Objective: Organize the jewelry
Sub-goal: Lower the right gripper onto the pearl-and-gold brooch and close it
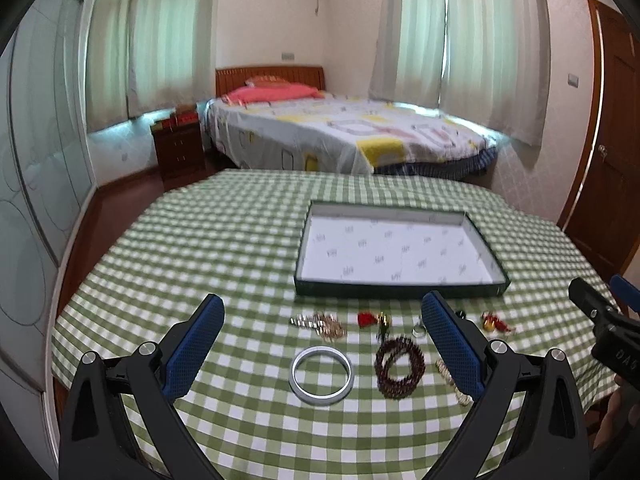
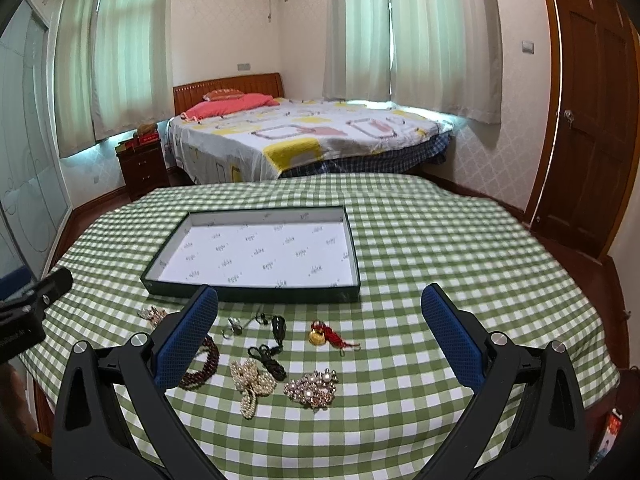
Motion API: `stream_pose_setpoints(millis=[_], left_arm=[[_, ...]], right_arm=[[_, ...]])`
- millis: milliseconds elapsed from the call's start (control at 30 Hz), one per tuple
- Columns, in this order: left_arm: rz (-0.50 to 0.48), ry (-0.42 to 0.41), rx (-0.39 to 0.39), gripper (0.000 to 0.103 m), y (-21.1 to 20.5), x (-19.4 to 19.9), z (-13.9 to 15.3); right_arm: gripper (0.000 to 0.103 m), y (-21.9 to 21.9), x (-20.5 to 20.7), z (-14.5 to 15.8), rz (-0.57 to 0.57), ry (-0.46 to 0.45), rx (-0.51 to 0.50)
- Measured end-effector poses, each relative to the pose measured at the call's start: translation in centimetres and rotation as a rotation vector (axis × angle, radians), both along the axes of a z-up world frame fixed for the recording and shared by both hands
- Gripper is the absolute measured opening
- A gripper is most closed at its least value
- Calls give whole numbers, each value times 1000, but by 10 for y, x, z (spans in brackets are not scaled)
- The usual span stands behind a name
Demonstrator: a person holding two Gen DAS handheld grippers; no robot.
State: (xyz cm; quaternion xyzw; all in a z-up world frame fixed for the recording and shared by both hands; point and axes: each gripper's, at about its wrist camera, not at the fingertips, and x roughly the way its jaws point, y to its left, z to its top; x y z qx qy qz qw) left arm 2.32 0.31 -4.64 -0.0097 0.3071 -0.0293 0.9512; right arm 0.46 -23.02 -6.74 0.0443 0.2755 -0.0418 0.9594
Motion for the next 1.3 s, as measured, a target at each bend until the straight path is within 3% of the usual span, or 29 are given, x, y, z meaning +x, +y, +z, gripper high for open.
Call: stream_pose_setpoints(millis=[267, 300, 333, 400, 533, 900, 1300], left_arm=[[-11, 105, 36, 96, 3, 20, -52], [-8, 117, 35, 96, 5, 22, -57], [-2, 130, 30, 96, 7, 23, -63], [6, 149, 25, 96, 10, 27, -73], [11, 176, 22, 95, 14, 33, -89], [0, 234, 29, 95, 13, 42, -112], [4, 251, 32, 95, 13, 45, -117]], right_arm=[[99, -3, 13, -52, 29, 70, -12], [96, -4, 14, -59, 31, 81, -12], [82, -4, 17, -66, 38, 103, -8], [66, -8, 23, -79, 52, 153, 26], [66, -9, 27, -94, 70, 195, 67], [66, -4, 37, -123, 90, 284, 56], [56, -2, 31, -122, 116, 298, 67]])
